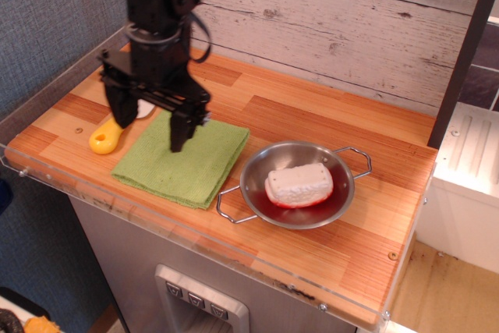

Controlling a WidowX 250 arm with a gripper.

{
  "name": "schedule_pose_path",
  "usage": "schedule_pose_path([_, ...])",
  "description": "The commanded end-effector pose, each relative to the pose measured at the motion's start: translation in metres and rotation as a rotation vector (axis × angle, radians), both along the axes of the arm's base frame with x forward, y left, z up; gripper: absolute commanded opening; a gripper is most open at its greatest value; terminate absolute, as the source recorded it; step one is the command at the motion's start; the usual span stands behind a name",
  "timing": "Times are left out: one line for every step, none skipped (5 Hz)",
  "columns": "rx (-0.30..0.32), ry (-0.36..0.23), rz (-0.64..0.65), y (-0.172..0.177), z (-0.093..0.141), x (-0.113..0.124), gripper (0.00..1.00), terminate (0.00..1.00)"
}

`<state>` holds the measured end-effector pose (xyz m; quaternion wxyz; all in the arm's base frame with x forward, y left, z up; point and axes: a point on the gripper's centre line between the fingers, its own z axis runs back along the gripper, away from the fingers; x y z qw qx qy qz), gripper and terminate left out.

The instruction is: Move the towel straight back to the wall

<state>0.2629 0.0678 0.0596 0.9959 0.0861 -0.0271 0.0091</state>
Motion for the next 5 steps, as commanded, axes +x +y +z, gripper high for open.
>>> schedule_pose_path([-0.082, -0.045, -0.036, 0.014, -0.011, 0.009, 1.00, 0.00])
schedule_pose_path([-0.158, -0.076, -0.076, 0.015, -0.023, 0.008, 1.00, 0.00])
schedule_pose_path([-0.172, -0.088, -0.106, 0.008, -0.032, 0.011, 1.00, 0.00])
schedule_pose_path([-0.162, -0.060, -0.114, 0.000, -0.046, 0.019, 1.00, 0.00])
schedule_pose_path([-0.089, 0.027, -0.104, -0.011, -0.067, 0.035, 1.00, 0.00])
